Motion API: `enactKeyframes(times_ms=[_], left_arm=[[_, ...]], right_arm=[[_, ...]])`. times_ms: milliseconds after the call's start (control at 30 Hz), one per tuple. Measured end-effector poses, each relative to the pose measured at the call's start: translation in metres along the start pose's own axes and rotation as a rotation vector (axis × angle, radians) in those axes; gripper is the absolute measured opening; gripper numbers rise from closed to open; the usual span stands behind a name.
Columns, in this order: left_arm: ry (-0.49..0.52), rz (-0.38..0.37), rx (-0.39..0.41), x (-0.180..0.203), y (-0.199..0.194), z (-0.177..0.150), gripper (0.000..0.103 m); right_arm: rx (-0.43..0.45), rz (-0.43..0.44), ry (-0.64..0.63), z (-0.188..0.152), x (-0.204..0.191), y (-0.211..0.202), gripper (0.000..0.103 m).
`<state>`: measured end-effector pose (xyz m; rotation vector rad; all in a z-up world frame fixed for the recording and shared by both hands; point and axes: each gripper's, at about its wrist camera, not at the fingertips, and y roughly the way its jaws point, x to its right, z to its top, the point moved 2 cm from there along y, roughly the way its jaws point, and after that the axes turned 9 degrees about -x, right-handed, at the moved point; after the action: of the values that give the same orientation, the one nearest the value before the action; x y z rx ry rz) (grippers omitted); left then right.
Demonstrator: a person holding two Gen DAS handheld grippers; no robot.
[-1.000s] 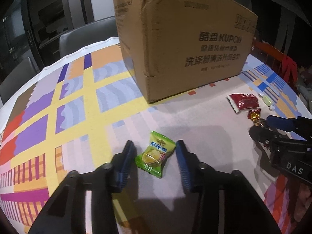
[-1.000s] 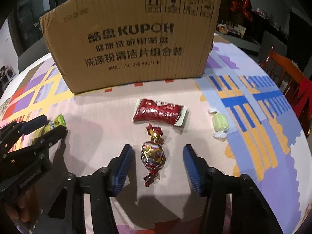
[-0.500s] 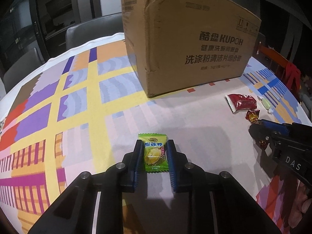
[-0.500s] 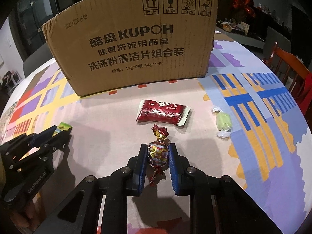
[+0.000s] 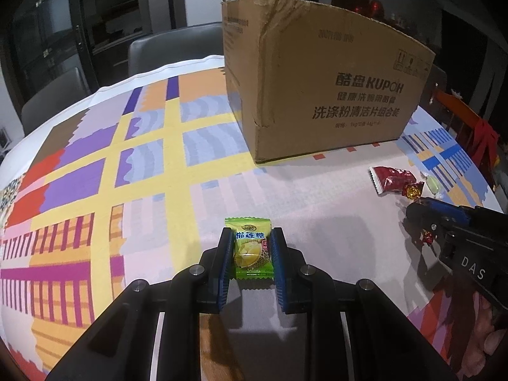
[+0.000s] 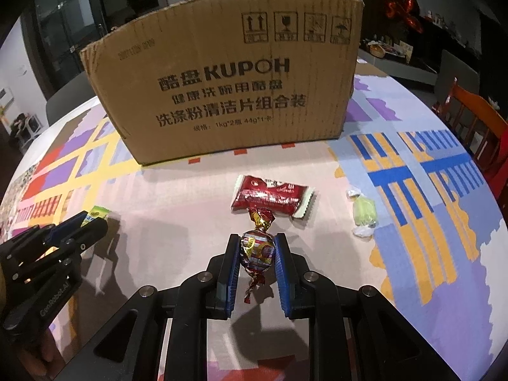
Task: Organize snacks
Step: 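Lift both held candies and carry them over the cardboard box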
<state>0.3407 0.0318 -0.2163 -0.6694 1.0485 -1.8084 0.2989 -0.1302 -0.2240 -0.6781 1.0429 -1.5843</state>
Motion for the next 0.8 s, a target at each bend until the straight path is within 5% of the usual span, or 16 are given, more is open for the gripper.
enactKeyframes(times_ms=[800], left_arm=[[-0.163,0.102,0.013,0.024,-0.043,-0.002,0.024]], right_arm=[[0.074,0.046,-0.123,0.016,0.010,-0.040,0.023]])
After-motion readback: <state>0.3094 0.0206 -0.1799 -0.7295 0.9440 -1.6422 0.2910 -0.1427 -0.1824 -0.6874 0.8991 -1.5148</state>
